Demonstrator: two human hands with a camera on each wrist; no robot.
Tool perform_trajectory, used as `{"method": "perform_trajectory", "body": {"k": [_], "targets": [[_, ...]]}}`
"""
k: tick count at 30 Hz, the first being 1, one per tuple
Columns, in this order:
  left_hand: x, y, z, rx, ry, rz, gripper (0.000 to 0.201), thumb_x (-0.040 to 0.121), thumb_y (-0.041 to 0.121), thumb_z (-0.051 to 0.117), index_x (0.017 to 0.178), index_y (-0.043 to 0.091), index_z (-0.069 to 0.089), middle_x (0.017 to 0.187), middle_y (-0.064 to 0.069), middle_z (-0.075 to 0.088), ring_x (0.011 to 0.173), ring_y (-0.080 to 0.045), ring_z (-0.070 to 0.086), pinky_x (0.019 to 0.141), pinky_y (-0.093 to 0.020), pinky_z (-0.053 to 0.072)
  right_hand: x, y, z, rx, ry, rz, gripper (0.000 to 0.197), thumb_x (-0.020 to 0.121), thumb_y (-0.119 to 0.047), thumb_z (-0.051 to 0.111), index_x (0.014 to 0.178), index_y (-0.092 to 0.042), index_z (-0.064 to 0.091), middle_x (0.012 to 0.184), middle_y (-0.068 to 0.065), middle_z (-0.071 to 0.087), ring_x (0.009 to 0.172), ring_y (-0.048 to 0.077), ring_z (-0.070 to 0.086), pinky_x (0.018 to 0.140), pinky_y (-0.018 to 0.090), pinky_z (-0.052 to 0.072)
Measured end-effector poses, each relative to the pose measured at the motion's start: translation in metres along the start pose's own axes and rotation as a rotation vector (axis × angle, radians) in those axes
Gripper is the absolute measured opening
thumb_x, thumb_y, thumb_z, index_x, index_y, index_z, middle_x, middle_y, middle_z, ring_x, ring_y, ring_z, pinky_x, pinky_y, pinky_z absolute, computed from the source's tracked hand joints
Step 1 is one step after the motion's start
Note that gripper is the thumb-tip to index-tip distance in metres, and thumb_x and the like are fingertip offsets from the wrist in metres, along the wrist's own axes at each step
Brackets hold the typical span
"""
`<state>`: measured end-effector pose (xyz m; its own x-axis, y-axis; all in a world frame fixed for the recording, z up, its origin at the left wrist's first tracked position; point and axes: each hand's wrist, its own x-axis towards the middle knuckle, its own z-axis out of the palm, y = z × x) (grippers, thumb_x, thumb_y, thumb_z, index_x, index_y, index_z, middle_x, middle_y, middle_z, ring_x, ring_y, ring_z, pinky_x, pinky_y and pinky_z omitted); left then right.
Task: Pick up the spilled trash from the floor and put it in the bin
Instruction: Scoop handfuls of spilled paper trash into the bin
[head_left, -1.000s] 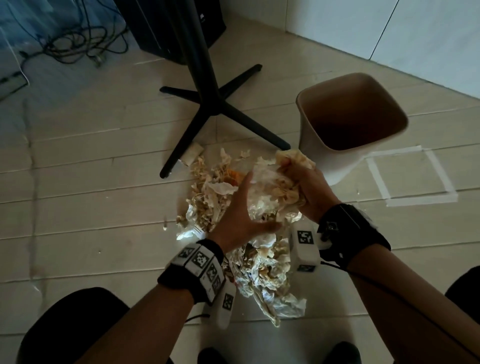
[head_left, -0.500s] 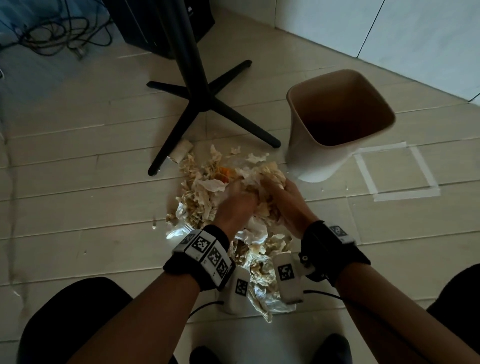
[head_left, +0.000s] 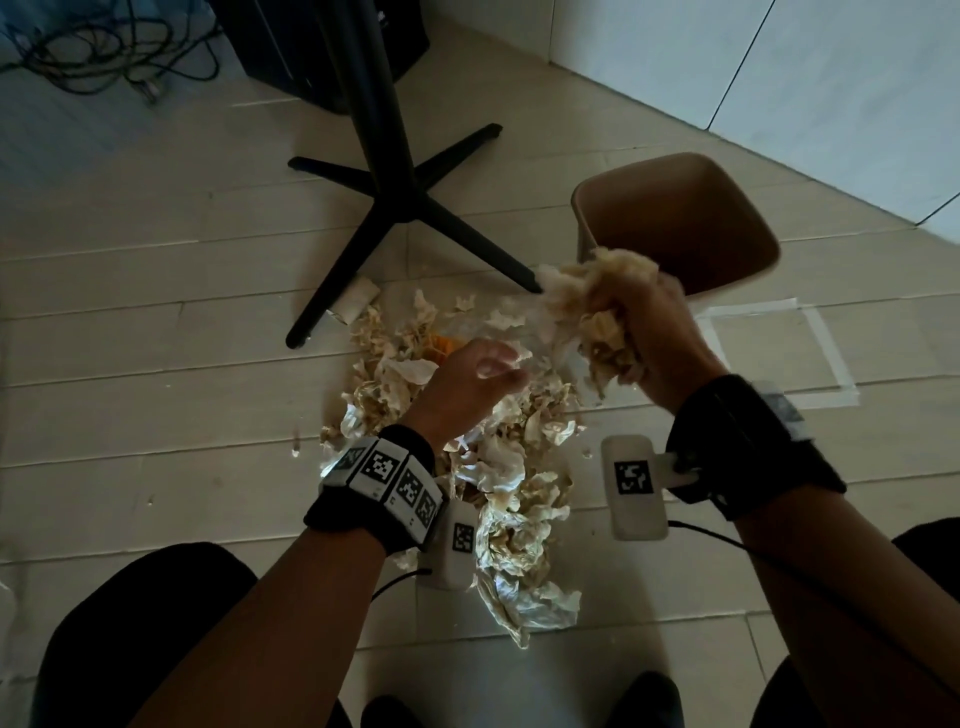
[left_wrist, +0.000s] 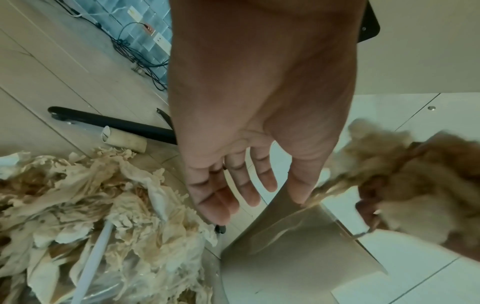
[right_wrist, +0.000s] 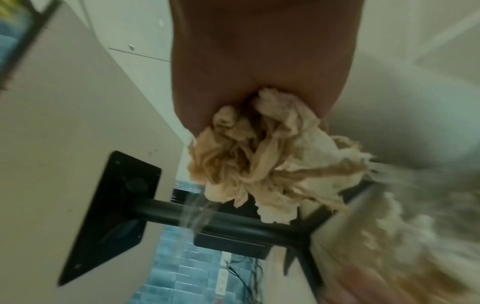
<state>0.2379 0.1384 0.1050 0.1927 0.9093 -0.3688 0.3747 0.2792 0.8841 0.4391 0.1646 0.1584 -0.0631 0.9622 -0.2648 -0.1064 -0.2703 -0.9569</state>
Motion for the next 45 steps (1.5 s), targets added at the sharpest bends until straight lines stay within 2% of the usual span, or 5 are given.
{"method": "perform_trajectory", "body": {"k": [9,17,25,35,45], "targets": [[0.001,-0.021,0.006,0.031,-0.006,-0.089,0.03,0.092,0.03,0.066,0.118,0.018,0.059,0.115,-0.001,0.063,0.101,-0.017,0.065,0.076,-0.032,0.057,0.062,-0.084,-0.034,0.12,0.153,-0.063,0.021,0.069,-0.003,0.044,0.06,-0.014,0.059,0.074,0.014,0.056,0.062,0.027,0.053,0.057,0.03,0.043],[0.002,-0.06,0.016,0.245,0.109,-0.052,0.008,0.088,0.025,0.065,0.095,0.027,0.067,0.098,0.009,0.069,0.098,-0.01,0.065,0.086,-0.033,0.054,0.118,-0.057,-0.064,-0.78,0.261,0.127,0.066,0.079,-0.052,0.067,0.131,-0.014,0.055,0.132,0.013,0.06,0.117,0.035,0.06,0.098,0.044,0.052],[0.001,-0.098,0.005,0.647,0.318,0.075,0.015,0.082,0.019,0.06,0.095,0.024,0.065,0.109,-0.001,0.066,0.102,-0.024,0.061,0.09,-0.038,0.05,0.113,-0.028,-0.063,-1.264,0.124,0.229,0.048,0.09,-0.056,0.058,0.116,-0.017,0.067,0.101,0.007,0.068,0.085,0.028,0.065,0.078,0.037,0.049],[0.034,-0.116,-0.011,0.802,0.132,-0.166,0.082,0.089,0.052,0.062,0.151,0.05,0.008,0.163,0.01,-0.018,0.148,-0.044,-0.011,0.116,-0.059,0.02,0.071,0.006,0.001,-1.26,0.305,-0.423,0.034,0.095,-0.033,0.05,0.124,-0.02,0.059,0.131,0.01,0.055,0.123,0.033,0.045,0.094,0.044,0.04],[0.033,-0.155,-0.011,0.821,0.155,-0.204,0.05,0.084,0.021,0.068,0.132,0.016,0.058,0.136,-0.011,0.047,0.119,-0.035,0.053,0.098,-0.04,0.045,0.033,0.125,0.058,-1.131,-0.176,-0.166,0.045,0.091,-0.034,0.062,0.134,-0.026,0.052,0.136,0.005,0.049,0.126,0.028,0.045,0.102,0.045,0.044]]}}
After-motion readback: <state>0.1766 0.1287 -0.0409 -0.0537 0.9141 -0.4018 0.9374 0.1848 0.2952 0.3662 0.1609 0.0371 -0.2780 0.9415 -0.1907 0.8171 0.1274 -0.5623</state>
